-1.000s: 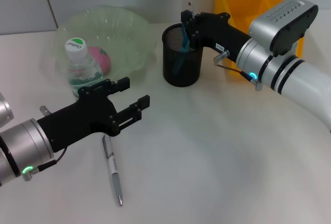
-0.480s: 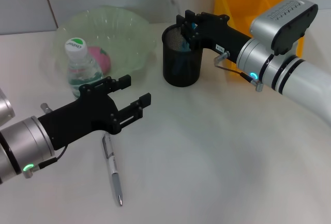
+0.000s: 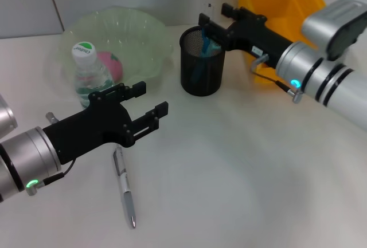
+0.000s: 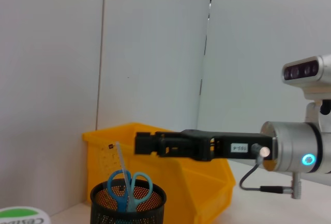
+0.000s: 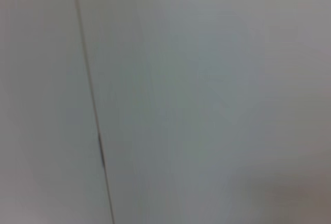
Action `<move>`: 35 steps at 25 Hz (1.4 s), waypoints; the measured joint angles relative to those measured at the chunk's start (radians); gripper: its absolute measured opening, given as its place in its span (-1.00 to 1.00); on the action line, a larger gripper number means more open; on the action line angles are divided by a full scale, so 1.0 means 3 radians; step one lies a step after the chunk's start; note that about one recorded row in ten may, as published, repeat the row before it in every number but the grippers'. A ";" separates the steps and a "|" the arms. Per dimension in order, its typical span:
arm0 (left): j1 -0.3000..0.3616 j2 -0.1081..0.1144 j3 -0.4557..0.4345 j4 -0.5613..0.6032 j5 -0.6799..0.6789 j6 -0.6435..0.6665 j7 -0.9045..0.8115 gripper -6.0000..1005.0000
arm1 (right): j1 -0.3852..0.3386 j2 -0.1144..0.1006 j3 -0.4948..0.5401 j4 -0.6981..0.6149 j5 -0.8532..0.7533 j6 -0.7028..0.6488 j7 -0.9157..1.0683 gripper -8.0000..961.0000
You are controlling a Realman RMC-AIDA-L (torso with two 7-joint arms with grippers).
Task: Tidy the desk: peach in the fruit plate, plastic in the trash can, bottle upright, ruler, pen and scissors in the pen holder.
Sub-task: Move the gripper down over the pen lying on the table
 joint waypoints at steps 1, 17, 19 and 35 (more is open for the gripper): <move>0.0000 0.0000 0.0000 -0.0001 0.0000 0.0003 -0.0004 0.23 | -0.0041 -0.0004 -0.0012 -0.0043 -0.0001 -0.0048 0.0108 0.28; 0.0015 0.0167 -0.0071 0.0023 0.0127 0.0351 -0.0661 0.23 | -0.1320 -0.0258 -0.1125 -0.2174 -0.0498 -0.1861 0.2583 0.63; 0.0015 0.0172 -0.0162 0.0040 0.0251 0.0474 -0.0808 0.23 | -0.1331 -0.0329 -0.1118 -0.2306 -0.0736 -0.2042 0.2774 0.63; -0.0095 0.0149 -0.0946 0.0054 0.1132 0.1256 -0.1416 0.23 | -0.1337 -0.0408 -0.1112 -0.2693 -0.1653 -0.2403 0.3135 0.63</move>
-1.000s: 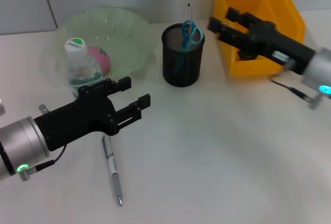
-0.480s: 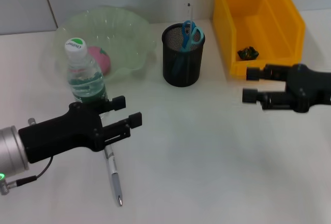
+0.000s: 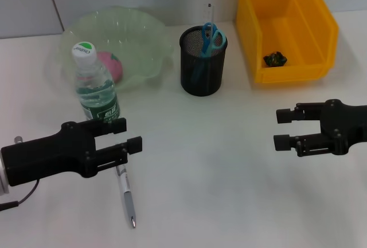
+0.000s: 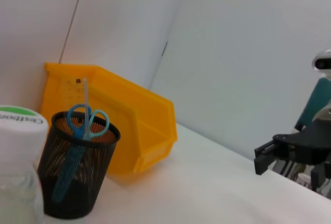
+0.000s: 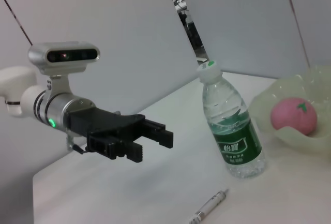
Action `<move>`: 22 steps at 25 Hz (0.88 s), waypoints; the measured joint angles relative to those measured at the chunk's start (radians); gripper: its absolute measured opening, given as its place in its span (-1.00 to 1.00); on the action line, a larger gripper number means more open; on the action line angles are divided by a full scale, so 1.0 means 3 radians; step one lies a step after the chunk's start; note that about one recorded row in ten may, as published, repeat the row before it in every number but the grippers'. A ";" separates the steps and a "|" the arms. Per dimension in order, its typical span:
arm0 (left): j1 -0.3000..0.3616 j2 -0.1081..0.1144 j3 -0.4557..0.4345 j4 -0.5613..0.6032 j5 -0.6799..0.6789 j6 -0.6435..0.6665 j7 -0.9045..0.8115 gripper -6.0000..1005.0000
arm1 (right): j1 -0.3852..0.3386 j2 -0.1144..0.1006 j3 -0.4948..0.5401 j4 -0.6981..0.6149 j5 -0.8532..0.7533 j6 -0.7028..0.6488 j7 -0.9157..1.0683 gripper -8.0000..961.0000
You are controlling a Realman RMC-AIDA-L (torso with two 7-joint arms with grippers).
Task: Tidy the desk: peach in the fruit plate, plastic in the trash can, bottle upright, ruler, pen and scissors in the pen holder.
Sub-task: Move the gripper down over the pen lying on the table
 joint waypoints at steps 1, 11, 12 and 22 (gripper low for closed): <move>-0.0012 -0.0001 -0.0023 0.0000 0.0042 0.0020 -0.0006 0.23 | -0.0006 0.0001 0.0000 -0.0001 -0.0005 -0.0001 0.0000 0.63; -0.0491 0.0064 -0.0282 0.0111 0.0958 0.0424 -0.0227 0.23 | -0.0030 0.0017 -0.0003 0.0038 -0.0018 0.0016 0.0082 0.63; -0.0554 0.0067 -0.0320 0.0147 0.1110 0.0488 -0.0305 0.23 | -0.0030 0.0018 -0.0003 0.0050 -0.0022 0.0024 0.0092 0.63; -0.1034 -0.0161 -0.0314 0.0799 0.2630 0.0800 -0.0820 0.22 | -0.0057 0.0025 -0.0002 0.0065 -0.0027 0.0032 0.0139 0.63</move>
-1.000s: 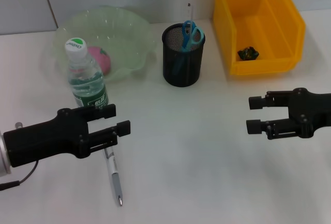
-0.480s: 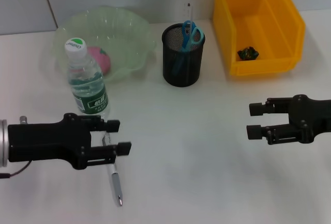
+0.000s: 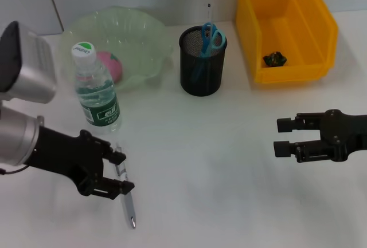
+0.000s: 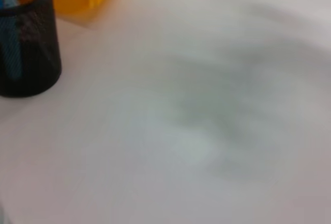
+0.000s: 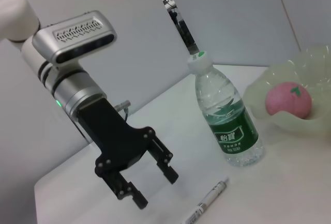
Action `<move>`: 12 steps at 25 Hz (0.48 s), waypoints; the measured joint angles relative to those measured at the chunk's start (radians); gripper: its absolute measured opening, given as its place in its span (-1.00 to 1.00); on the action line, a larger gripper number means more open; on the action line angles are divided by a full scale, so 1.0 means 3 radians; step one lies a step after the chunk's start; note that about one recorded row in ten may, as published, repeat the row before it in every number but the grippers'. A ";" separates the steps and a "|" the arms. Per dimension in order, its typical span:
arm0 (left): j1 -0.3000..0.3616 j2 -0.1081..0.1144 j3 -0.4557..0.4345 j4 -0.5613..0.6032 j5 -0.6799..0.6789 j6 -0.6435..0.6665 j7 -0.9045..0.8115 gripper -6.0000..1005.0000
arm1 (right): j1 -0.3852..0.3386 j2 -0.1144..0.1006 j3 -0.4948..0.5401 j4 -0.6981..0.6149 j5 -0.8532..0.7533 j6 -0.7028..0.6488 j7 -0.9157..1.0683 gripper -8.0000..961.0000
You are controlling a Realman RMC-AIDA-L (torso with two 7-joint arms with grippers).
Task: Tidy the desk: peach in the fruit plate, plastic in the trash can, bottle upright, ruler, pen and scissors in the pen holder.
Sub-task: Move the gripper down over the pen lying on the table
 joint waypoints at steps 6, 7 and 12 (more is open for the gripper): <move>-0.0080 0.0000 0.0171 0.0223 -0.0050 -0.0001 -0.0049 0.22 | -0.0002 0.0005 0.0010 -0.0007 -0.0071 0.0004 0.0000 0.63; -0.0095 0.0000 0.0180 0.0229 -0.0050 0.0001 -0.0071 0.22 | -0.0001 0.0006 0.0015 -0.0009 -0.0076 0.0004 0.0000 0.63; -0.0179 0.0007 0.0297 0.0237 -0.0019 -0.0008 -0.0610 0.22 | 0.0011 0.0008 0.0030 -0.0019 -0.0085 0.0011 0.0000 0.63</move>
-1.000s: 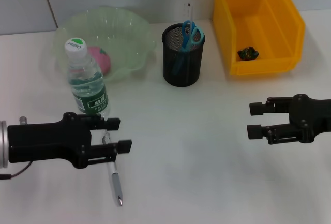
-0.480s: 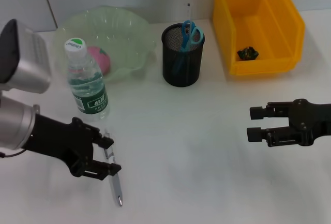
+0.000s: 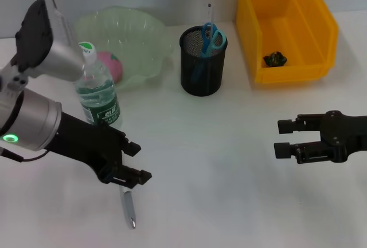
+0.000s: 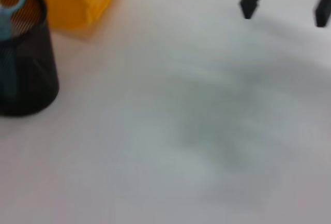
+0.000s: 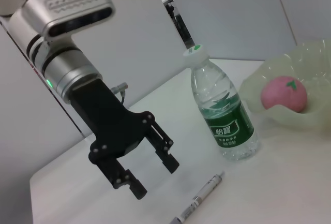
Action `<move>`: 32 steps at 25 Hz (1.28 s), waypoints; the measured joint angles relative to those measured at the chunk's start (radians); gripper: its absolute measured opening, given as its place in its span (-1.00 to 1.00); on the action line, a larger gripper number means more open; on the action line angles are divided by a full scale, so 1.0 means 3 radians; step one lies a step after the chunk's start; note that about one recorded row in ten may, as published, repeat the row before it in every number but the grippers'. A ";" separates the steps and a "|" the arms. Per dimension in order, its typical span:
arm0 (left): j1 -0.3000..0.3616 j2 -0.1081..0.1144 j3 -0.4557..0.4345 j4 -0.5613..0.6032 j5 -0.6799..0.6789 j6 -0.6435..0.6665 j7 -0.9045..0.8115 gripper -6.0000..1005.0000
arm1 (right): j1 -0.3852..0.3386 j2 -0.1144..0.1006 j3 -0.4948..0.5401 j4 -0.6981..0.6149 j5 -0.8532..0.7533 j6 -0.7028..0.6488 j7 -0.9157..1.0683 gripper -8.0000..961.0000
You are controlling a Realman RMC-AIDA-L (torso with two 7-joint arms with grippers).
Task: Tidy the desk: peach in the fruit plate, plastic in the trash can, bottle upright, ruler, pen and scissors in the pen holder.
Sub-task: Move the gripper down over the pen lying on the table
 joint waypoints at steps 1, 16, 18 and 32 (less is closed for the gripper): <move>-0.0017 0.0001 0.0022 0.0000 0.0008 -0.0004 -0.0173 0.22 | 0.0005 -0.0001 0.0000 -0.0001 -0.0008 0.0003 0.0000 0.63; -0.0280 -0.0009 0.0202 -0.0255 0.0399 -0.0152 -0.1954 0.22 | 0.0059 -0.0021 0.0006 -0.0108 -0.0279 0.0120 -0.0031 0.63; -0.0280 -0.0010 0.0287 -0.0250 0.0413 -0.0155 -0.2029 0.22 | 0.0061 -0.0022 0.0005 -0.0121 -0.0300 0.0125 -0.0033 0.63; -0.0295 -0.0016 0.0567 -0.0187 0.0533 -0.0240 -0.2454 0.22 | 0.0102 -0.0029 0.0005 -0.0138 -0.0430 0.0256 -0.0049 0.63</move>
